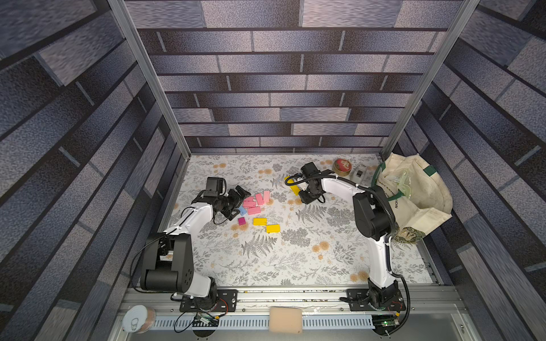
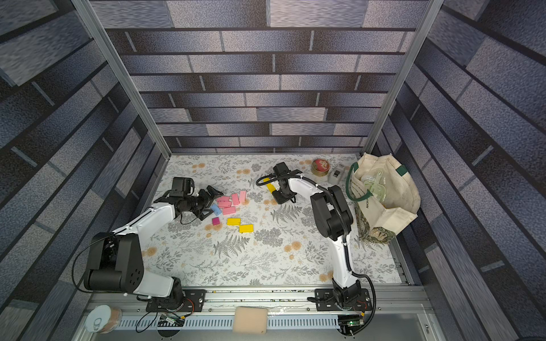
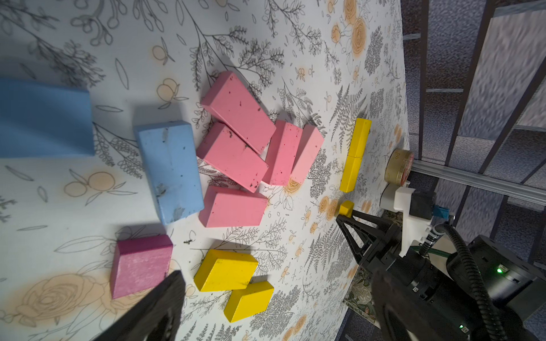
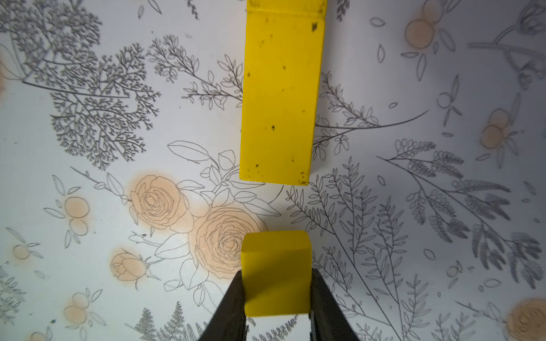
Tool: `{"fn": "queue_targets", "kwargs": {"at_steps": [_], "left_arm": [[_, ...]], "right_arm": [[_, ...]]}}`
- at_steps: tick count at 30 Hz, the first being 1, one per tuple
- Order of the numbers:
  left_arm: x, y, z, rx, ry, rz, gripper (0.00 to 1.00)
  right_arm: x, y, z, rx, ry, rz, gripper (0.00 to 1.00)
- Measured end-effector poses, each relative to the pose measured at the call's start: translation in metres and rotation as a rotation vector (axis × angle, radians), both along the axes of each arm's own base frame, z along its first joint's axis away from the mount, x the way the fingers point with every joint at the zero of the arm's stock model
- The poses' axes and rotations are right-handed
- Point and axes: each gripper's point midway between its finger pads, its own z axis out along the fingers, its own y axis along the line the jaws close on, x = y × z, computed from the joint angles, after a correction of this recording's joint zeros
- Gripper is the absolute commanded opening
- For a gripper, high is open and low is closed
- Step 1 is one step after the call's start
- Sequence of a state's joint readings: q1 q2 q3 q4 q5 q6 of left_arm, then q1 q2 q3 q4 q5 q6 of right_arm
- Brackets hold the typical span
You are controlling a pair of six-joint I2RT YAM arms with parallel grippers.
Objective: Assemble the letter v with building blocks
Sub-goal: Assemble the building block at the center of the board.
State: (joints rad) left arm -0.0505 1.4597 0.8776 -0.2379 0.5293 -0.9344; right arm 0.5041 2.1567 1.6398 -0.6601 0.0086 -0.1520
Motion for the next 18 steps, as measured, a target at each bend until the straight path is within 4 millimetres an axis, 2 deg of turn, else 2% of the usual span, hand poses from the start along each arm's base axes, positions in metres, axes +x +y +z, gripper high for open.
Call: {"fn": "queue_targets", "kwargs": {"at_steps": [5, 18], "left_arm": [[-0.0003, -0.0007, 0.0003, -0.007, 0.004, 0.002, 1.00], [-0.0013, -0.0026, 0.0000, -0.023, 0.008, 0.000, 1.00]], "right_arm": [[0.0014, 0.0024, -0.0057, -0.018, 0.008, -0.027, 0.27], [0.0052, 0.0068, -0.0056, -0.045, -0.009, -0.082, 0.27]]}}
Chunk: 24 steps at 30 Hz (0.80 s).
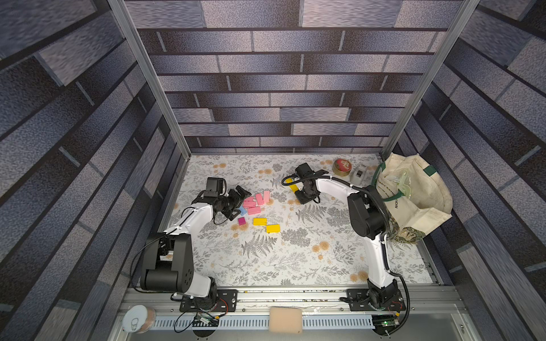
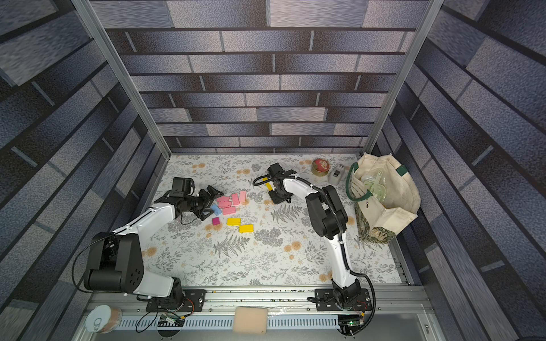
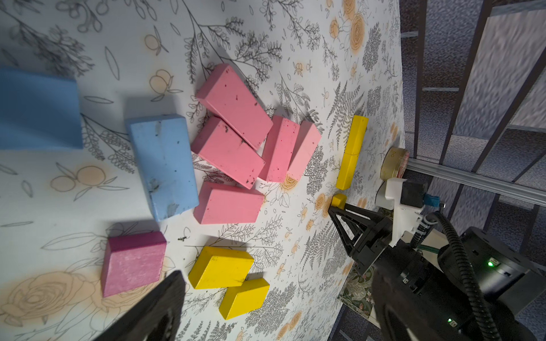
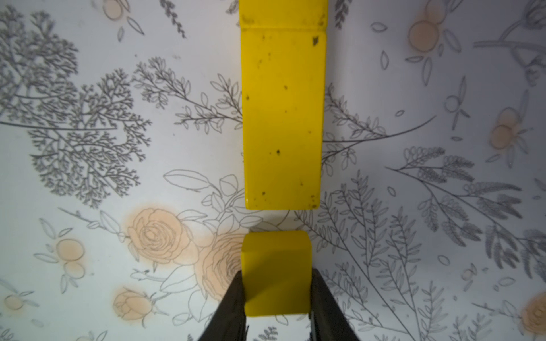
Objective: Assemble the letter v with building blocks
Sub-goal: Assemble the building block at the center of the board.
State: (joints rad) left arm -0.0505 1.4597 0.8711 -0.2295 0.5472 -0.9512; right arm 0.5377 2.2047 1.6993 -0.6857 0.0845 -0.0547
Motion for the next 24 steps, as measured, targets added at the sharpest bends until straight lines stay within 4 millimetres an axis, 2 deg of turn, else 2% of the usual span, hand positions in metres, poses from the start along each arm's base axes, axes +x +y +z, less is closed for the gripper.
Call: {"fn": "queue_targets", "kwargs": {"at_steps": [24], "left_arm": [[-0.0004, 0.0000, -0.0011, 0.000, 0.000, 0.000, 1.00]], "right_arm": [[0.0101, 0.0054, -0.0001, -0.008, -0.015, -0.017, 0.27]]}}
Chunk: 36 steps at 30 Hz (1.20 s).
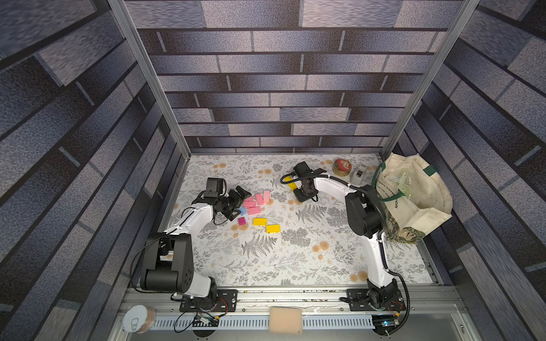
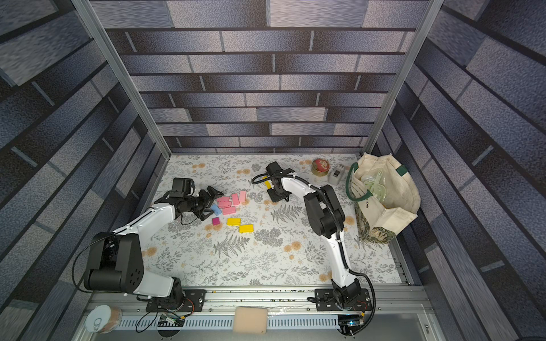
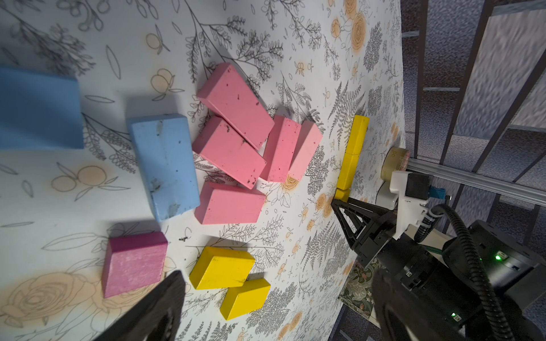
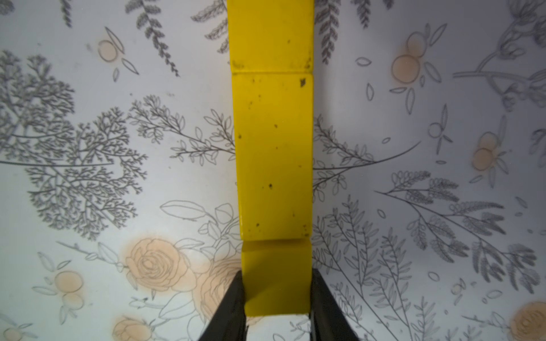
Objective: Assemble the letter v with building blocks
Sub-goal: Assemble the building block at the center of the board.
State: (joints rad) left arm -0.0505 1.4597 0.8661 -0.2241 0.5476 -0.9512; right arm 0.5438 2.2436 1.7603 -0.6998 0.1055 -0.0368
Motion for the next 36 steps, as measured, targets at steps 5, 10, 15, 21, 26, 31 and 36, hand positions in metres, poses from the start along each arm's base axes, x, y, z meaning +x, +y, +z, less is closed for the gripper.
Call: {"fn": "queue_targets", "kwargs": {"at_steps": [5, 10, 15, 21, 26, 31, 36], "left_arm": [[0.0000, 0.0001, 0.0000, 0.000, 0.000, 0.000, 1.00], [0.0000, 0.0001, 0.0000, 0.000, 0.000, 0.000, 1.00], [-0.0005, 0.0000, -0.0007, 0.000, 0.002, 0.000, 1.00], [-0.0004, 0.0001, -0.0007, 0.000, 0.002, 0.000, 1.00], [-0.0004, 0.0001, -0.0007, 0.000, 0.002, 0.000, 1.00], [-0.0004, 0.0001, -0.0007, 0.000, 0.002, 0.000, 1.00], [-0.0004, 0.0001, -0.0007, 0.000, 0.002, 0.000, 1.00]], "right_arm": [[0.0007, 0.0003, 0.0001, -0.001, -0.002, 0.000, 0.27], [0.0006, 0.0004, 0.0001, -0.001, -0.002, 0.000, 0.27], [-0.0004, 0.0020, -0.0001, -0.001, -0.002, 0.004, 0.28], [-0.0006, 0.0024, -0.0001, -0.003, -0.003, 0.005, 0.28], [-0.0005, 0.0022, -0.0001, -0.004, -0.004, 0.005, 0.29], [-0.0005, 0.0021, -0.0005, -0.005, -0.003, 0.005, 0.30], [-0.0005, 0.0021, -0.0005, -0.005, -0.003, 0.005, 0.31]]}}
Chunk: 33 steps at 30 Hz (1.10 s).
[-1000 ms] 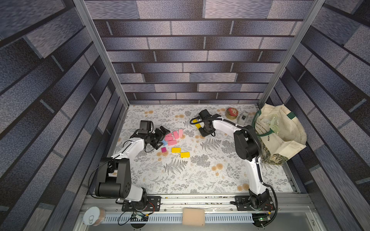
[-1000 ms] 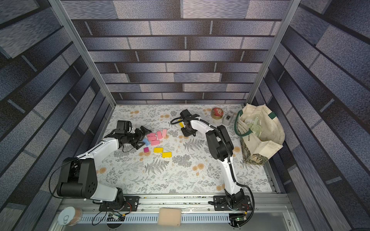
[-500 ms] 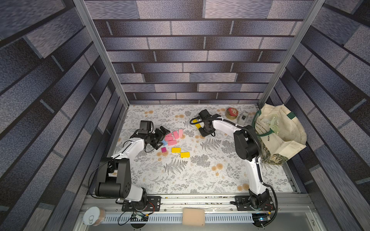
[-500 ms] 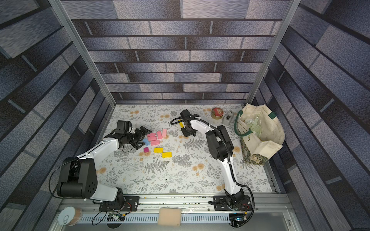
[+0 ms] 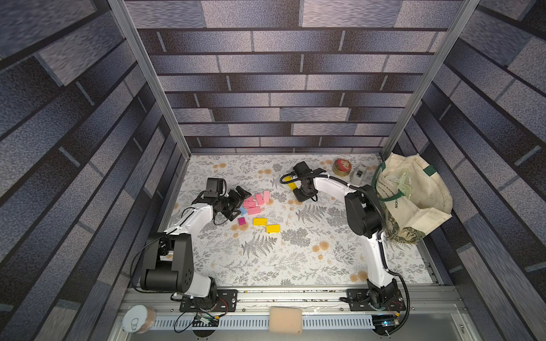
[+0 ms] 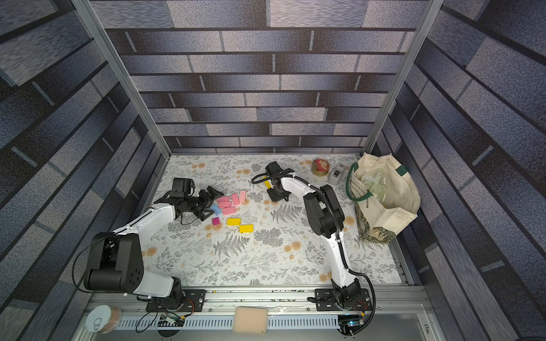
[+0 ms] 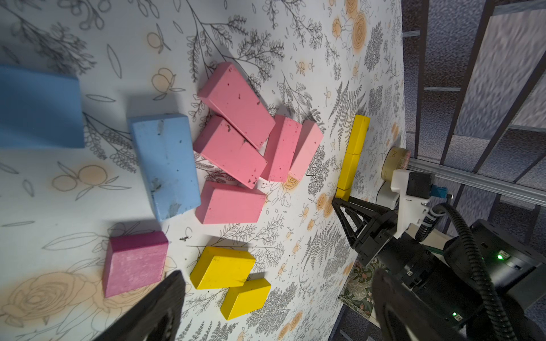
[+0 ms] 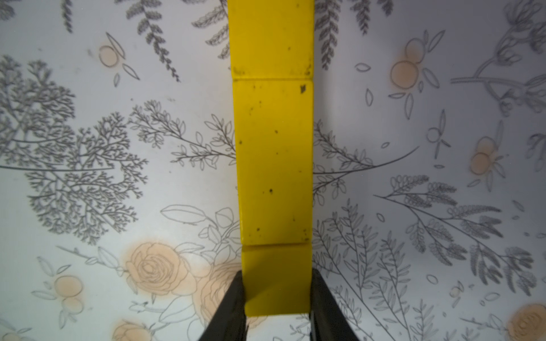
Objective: Assemble the letter v with building blocks
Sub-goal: Assemble the building block at the center of the board.
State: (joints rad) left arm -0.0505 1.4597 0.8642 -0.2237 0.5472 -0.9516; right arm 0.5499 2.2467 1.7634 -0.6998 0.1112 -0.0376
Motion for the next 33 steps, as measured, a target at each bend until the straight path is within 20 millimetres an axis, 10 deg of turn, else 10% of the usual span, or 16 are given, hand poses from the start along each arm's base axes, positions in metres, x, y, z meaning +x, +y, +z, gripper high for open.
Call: {"fn": "queue_targets", "kwargs": {"at_steps": [33], "left_arm": [[0.0000, 0.0000, 0.0000, 0.000, 0.000, 0.000, 1.00]], "right_arm": [[0.0006, -0.0008, -0.0002, -0.014, -0.008, 0.013, 0.41]]}}
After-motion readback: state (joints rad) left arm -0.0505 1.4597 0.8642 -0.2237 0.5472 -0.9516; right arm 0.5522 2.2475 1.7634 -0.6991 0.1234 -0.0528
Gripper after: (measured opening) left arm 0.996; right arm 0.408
